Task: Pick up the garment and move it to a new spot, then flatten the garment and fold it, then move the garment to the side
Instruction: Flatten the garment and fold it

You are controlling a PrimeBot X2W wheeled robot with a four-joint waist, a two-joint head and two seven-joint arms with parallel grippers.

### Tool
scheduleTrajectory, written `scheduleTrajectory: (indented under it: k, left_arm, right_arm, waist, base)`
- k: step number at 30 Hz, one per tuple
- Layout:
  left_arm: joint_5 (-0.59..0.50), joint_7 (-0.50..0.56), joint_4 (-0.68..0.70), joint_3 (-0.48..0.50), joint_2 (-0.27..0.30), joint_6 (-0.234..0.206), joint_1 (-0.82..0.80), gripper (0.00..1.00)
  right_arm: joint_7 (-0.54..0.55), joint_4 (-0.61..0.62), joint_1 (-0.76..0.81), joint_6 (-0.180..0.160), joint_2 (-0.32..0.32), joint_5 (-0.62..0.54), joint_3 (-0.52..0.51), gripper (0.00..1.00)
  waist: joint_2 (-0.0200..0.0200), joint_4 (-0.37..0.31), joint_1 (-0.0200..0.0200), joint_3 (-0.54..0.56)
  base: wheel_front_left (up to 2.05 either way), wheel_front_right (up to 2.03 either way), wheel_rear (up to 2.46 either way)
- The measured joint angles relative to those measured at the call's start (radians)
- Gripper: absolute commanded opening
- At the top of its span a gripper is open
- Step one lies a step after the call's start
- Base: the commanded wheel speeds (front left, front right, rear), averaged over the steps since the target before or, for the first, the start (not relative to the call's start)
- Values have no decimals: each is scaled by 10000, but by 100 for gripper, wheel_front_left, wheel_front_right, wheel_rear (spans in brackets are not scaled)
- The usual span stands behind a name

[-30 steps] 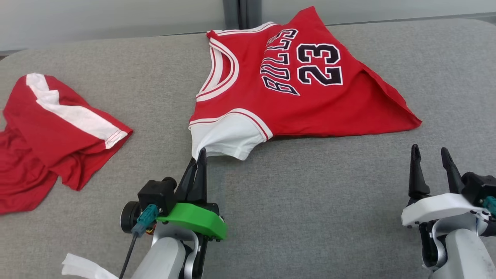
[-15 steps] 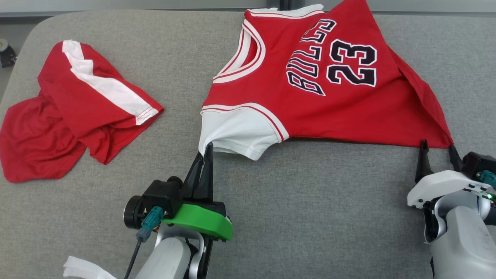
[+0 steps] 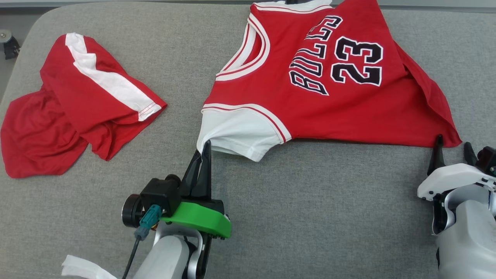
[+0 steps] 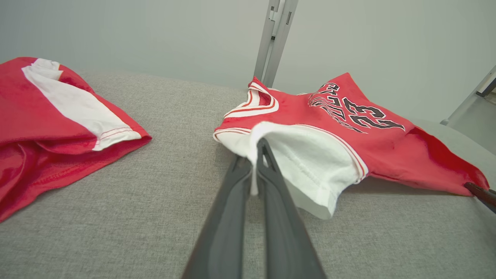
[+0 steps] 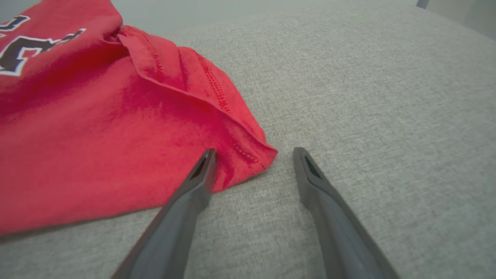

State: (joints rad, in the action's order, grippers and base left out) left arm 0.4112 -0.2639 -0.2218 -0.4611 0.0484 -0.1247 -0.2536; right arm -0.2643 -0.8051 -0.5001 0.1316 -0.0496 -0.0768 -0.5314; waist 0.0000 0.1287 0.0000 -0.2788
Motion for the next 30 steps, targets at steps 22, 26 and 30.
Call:
scheduleTrajectory:
  k: [22,26,30]
  left_arm:
    - [-134,0,-146,1076,217,784,-966,0]
    - [-276,0,-418,1423,493,1051,-2184,0]
    - [-276,174,-596,1616,711,1275,-3631,0]
  right_arm:
    - [4,3614,437,0,-213,2890,4201,0]
    - [4,4339,343,-10,-637,3833,4869,0]
    - [4,5055,-306,-4,-924,4627,5459,0]
  waist:
    - [0,-419,0,755]
    - [0,-471,0,1049]
    - [0,-531,0,1369]
  base:
    - [0,0,0]
    - [0,0,0]
    - [0,0,0]
